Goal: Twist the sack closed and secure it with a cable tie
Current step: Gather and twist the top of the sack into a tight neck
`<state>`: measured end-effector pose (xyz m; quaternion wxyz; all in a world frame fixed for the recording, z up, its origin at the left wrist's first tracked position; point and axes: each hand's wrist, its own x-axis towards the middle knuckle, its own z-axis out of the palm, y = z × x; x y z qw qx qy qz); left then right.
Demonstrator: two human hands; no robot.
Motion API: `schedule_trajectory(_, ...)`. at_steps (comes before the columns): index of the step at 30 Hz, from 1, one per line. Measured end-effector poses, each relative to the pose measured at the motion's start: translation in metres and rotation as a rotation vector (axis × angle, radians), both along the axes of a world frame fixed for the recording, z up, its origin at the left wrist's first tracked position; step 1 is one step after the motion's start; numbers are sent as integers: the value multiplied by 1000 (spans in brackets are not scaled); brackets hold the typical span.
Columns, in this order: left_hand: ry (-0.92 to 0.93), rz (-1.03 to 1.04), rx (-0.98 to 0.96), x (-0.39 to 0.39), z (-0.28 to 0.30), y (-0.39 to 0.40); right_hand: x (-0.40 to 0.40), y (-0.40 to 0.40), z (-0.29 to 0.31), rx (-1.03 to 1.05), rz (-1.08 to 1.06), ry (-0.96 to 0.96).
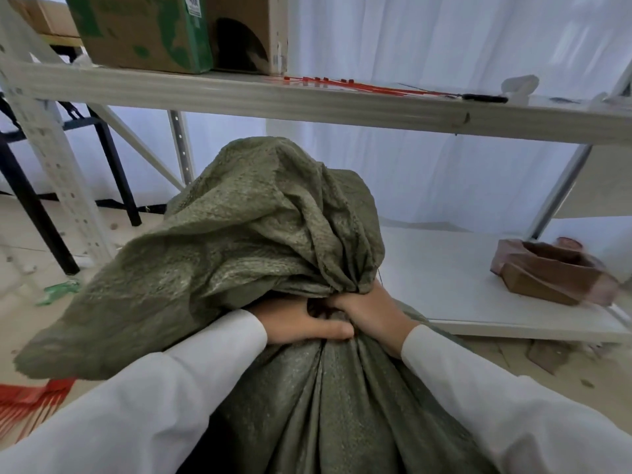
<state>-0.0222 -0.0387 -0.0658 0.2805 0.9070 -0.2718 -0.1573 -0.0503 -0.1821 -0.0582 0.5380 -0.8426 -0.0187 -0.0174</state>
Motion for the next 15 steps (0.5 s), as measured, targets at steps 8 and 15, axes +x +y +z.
schedule_trajectory(8, -134, -40, 126, -4, -24, 4, 11, -29, -17, 59, -87, 78)
schedule_trajectory(15, -276, -134, 297, -6, -43, -14, 12, -24, -12, -78, 27, 42)
